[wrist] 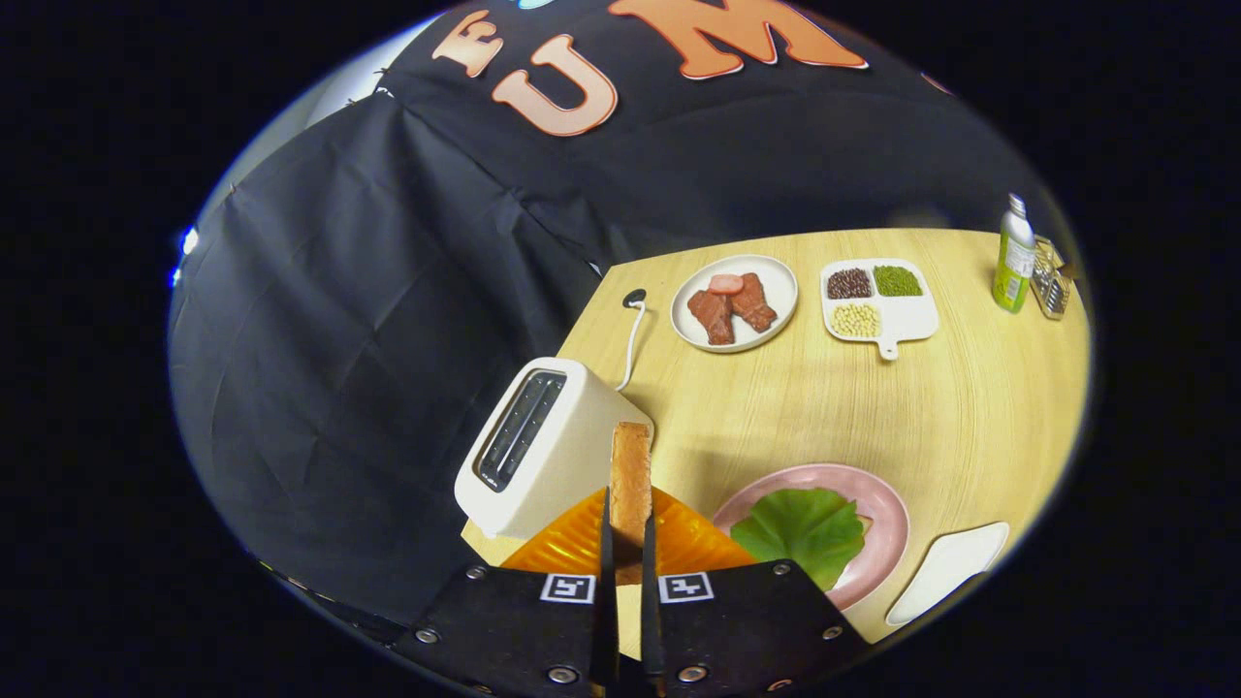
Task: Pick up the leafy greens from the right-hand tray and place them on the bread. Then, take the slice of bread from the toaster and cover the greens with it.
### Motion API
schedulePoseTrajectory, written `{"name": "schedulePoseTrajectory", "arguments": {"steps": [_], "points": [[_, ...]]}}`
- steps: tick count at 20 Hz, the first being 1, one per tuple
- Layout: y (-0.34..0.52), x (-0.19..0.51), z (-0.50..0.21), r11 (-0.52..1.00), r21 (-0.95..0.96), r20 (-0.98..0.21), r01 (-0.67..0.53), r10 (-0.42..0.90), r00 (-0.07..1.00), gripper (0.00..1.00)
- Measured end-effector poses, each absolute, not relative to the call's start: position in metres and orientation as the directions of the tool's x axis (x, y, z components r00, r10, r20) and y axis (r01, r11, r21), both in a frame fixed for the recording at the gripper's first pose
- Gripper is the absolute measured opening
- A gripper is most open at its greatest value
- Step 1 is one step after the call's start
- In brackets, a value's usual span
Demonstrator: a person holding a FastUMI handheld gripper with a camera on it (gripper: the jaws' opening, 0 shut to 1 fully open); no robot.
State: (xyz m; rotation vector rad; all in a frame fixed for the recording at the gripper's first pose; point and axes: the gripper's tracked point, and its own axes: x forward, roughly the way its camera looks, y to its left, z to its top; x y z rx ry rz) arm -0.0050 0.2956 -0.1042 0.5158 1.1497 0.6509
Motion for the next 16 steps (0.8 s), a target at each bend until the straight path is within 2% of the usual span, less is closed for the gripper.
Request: {"name": "schedulePoseTrajectory", "arguments": {"steps": [6,16], "points": [[0.269,-0.018,-0.14,0.717,0.685,-0.678,-0.13,0.692,0.246,0.09],[0.243,-0.041,-0.183,0.714,0.696,-0.684,-0.076,0.691,0.234,0.1]]}}
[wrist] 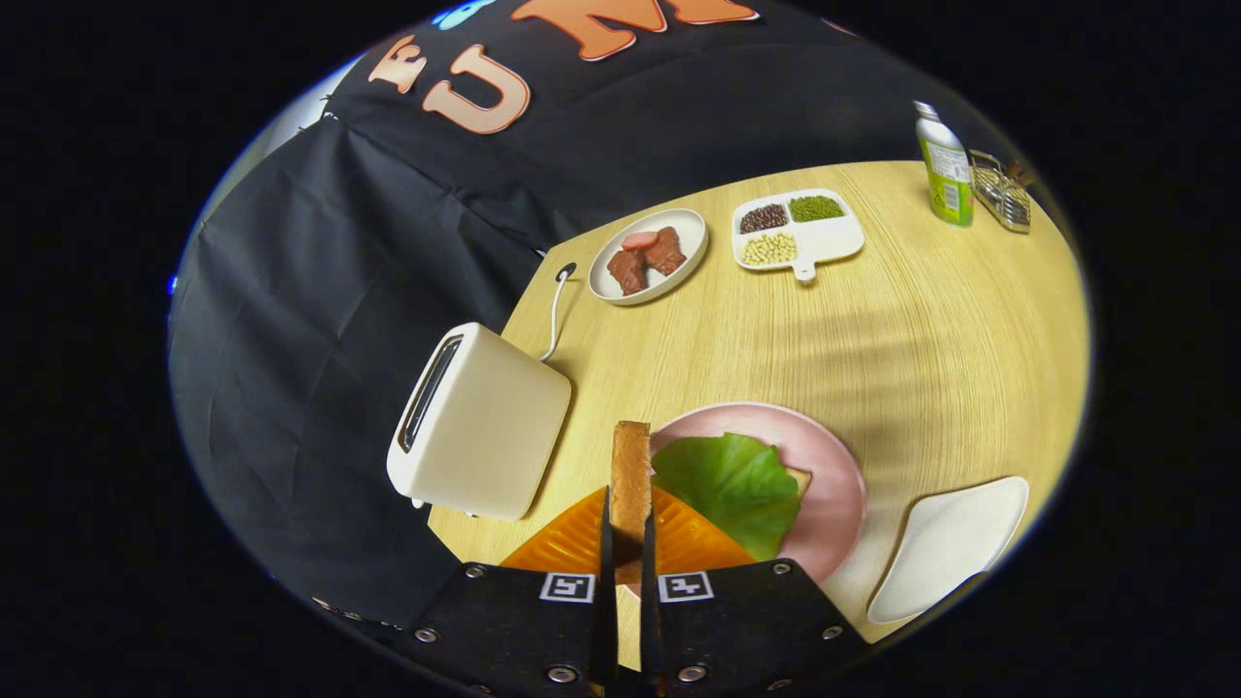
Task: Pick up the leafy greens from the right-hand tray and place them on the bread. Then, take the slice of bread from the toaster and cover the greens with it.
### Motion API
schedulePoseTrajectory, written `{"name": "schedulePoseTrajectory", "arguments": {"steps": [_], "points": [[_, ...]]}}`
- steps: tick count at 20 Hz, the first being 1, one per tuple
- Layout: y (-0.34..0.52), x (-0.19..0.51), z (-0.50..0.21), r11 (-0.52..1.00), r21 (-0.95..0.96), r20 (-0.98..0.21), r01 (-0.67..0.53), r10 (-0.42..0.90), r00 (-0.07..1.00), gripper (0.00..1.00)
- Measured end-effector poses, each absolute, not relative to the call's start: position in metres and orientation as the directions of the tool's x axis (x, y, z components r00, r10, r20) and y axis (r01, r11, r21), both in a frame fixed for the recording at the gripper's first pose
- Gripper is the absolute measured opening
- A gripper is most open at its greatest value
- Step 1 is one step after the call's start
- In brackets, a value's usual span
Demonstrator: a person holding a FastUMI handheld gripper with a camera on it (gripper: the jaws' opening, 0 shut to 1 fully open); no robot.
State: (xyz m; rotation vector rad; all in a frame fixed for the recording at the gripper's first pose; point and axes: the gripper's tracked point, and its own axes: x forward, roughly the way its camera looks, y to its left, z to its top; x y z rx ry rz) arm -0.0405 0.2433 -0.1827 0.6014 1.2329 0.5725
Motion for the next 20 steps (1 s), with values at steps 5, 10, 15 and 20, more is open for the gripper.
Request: {"name": "schedulePoseTrajectory", "arguments": {"steps": [5,10,15,20], "points": [[0.232,-0.046,-0.199,0.711,0.701,-0.68,-0.055,0.69,0.248,0.1],[0.225,-0.049,-0.213,0.716,0.695,-0.681,-0.072,0.687,0.253,0.1],[0.217,-0.047,-0.227,0.762,0.635,-0.714,-0.127,0.642,0.278,0.15],[0.204,-0.038,-0.233,0.816,0.54,-0.734,-0.208,0.577,0.357,0.39]]}}
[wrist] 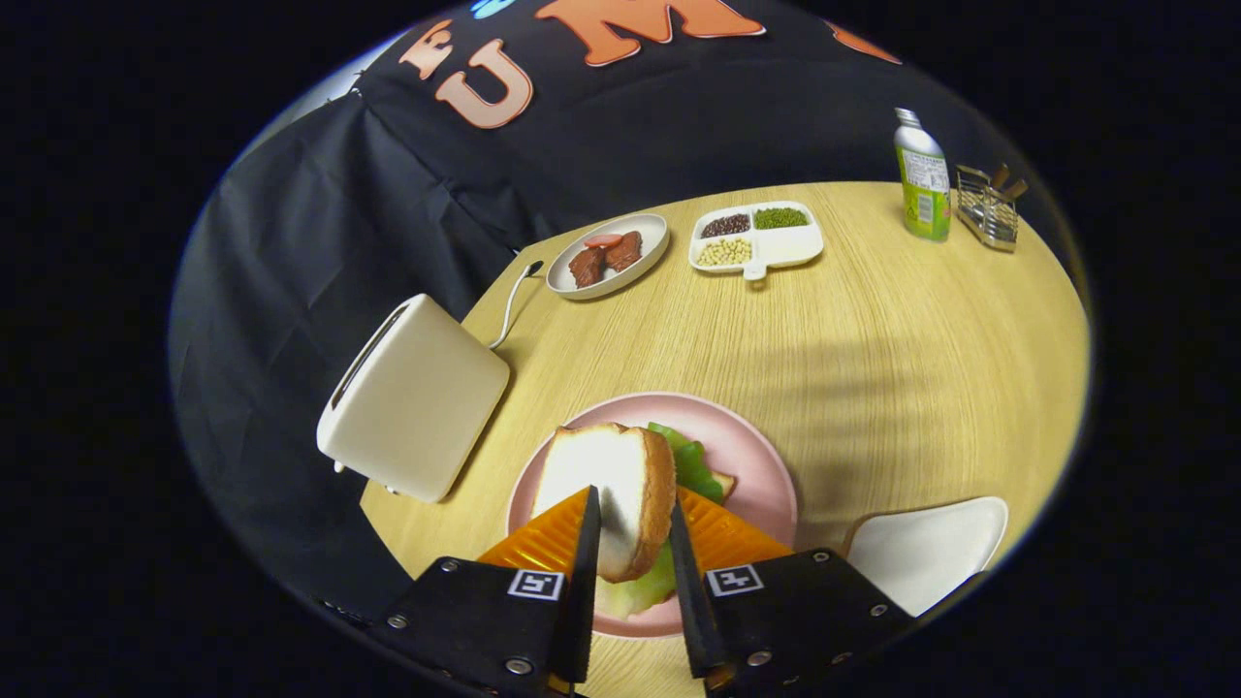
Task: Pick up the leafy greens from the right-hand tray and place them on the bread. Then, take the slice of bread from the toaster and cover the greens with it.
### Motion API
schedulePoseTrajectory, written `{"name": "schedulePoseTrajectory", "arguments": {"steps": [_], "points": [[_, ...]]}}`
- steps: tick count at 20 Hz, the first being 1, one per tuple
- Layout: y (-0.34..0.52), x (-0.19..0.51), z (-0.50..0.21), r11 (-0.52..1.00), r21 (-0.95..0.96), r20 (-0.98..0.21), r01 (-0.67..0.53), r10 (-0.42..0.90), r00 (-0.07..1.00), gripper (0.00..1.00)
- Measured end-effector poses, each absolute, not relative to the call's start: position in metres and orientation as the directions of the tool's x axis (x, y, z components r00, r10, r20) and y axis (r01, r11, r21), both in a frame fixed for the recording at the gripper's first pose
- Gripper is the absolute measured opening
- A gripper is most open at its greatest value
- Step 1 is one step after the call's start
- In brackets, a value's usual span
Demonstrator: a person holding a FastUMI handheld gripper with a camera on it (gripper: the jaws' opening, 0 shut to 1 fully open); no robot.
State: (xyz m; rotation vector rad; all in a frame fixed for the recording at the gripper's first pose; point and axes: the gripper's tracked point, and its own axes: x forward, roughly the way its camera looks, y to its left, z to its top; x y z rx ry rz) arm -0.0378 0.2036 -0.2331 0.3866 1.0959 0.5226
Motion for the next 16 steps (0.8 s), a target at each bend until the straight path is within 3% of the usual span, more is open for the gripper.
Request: {"name": "schedulePoseTrajectory", "arguments": {"steps": [4,16], "points": [[0.183,-0.016,-0.228,0.862,0.457,-0.724,-0.221,0.504,0.472,0.51],[0.107,0.04,-0.157,0.939,0.302,-0.52,-0.166,0.309,0.796,0.61]]}}
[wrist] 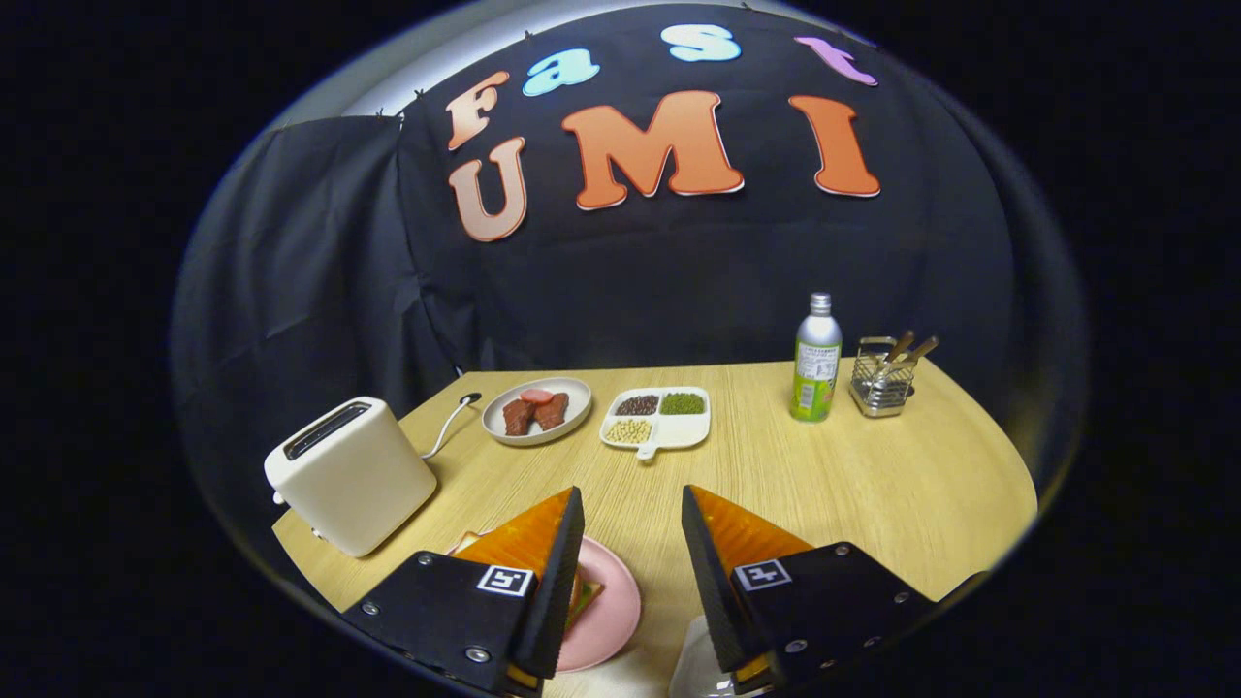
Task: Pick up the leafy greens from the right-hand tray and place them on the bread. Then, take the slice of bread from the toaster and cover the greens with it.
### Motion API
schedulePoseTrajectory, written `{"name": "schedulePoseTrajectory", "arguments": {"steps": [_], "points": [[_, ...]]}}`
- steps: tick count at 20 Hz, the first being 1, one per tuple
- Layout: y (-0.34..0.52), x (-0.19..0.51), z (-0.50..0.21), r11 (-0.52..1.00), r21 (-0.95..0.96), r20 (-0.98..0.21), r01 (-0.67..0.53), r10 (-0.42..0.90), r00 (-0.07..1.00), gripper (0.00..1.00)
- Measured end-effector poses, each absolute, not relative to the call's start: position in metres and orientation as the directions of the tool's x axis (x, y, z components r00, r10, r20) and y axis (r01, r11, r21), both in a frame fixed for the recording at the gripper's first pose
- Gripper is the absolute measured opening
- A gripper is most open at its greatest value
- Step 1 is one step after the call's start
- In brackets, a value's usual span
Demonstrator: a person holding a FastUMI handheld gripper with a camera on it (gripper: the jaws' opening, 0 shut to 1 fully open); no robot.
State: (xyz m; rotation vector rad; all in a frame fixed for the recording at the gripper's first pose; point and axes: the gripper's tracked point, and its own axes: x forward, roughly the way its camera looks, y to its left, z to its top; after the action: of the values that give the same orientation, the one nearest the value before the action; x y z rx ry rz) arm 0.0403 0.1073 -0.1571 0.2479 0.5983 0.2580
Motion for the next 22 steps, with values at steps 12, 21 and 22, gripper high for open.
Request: {"name": "schedulePoseTrajectory", "arguments": {"steps": [12,21,22], "points": [[0.061,0.049,-0.082,0.972,0.207,-0.324,-0.114,0.178,0.929,0.61],[0.062,0.045,-0.03,0.985,0.128,-0.161,-0.111,0.132,0.978,0.81],[0.064,0.045,-0.027,0.985,0.127,-0.145,-0.117,0.135,0.98,0.83]]}}
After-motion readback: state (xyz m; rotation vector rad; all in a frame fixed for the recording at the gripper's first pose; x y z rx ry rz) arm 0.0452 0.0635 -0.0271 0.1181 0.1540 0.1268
